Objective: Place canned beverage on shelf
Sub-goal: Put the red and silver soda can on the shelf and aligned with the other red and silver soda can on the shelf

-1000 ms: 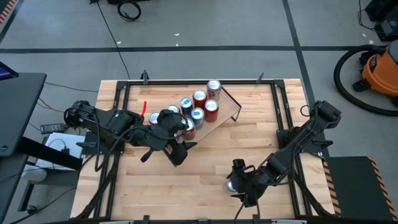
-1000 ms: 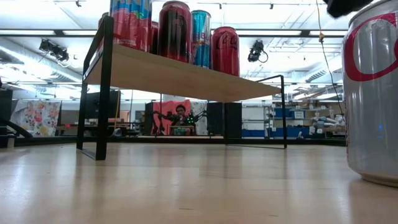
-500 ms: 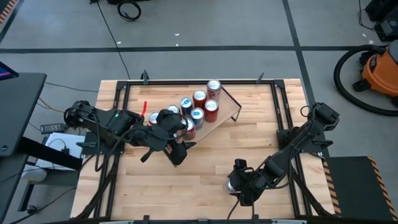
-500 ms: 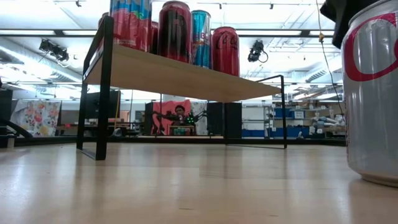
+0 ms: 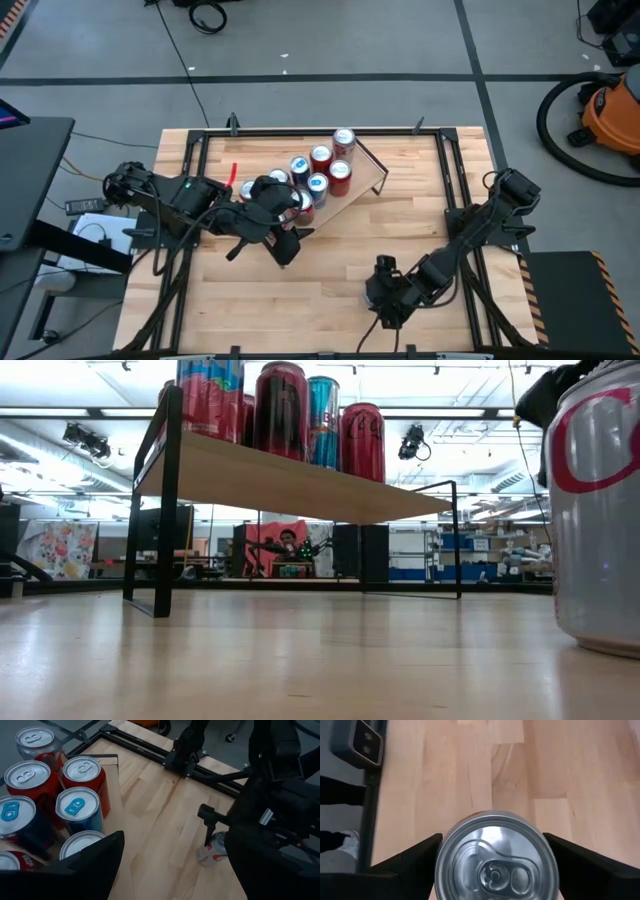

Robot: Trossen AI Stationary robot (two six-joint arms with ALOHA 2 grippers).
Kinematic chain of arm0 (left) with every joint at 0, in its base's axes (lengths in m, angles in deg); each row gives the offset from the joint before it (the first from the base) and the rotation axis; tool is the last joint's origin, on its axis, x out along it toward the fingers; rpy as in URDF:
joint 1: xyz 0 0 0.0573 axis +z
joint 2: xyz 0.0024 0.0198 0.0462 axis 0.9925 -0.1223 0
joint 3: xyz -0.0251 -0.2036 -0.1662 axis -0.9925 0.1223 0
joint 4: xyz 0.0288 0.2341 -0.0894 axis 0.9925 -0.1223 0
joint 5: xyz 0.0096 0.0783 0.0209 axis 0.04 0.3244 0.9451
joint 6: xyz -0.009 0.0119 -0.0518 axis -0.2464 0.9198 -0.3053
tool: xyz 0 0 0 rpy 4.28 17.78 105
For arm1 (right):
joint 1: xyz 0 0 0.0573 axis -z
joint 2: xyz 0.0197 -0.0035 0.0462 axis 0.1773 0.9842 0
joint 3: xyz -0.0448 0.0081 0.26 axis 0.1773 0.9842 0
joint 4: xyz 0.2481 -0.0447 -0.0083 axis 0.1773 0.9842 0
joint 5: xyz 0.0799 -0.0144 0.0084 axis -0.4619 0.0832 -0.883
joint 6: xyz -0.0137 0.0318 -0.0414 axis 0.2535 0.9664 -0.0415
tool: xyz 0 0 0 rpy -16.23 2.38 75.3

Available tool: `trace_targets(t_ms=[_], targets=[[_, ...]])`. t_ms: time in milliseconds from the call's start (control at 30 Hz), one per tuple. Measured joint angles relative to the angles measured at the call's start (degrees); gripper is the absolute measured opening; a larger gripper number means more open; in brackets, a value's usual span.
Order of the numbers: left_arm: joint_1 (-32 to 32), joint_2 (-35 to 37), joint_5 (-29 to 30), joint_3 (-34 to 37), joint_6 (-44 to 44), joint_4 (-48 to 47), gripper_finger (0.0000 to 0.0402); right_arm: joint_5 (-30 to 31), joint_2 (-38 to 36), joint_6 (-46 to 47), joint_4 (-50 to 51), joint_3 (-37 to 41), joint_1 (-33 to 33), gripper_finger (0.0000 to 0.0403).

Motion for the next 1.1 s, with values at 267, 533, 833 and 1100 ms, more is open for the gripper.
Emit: trace_targets(t_ms=[267,533,833,1100], targets=[[0.0,0.0,0.0,0.0,-0.4,-0.8,0.0354,-0.9,0.0,-3.9,0.9,0.0,2.0,0.0311],[0.1,1.0,0.3,0.0,-1.1,-2.2,0.0354,-6.8,-4.3,-8.9,7.0,0.2,5.4,0.0313],[1.6,2.4,1.8,0.0,0.1,-7.3,0.0354,-4.9,-19.9,-17.6,16.2,0.2,11.9,0.0316],[3.6,5.1,0.5,0.0,4.8,-8.1,0.0354,-3.0,-29.7,-27.6,17.3,0.1,25.1,0.0317]])
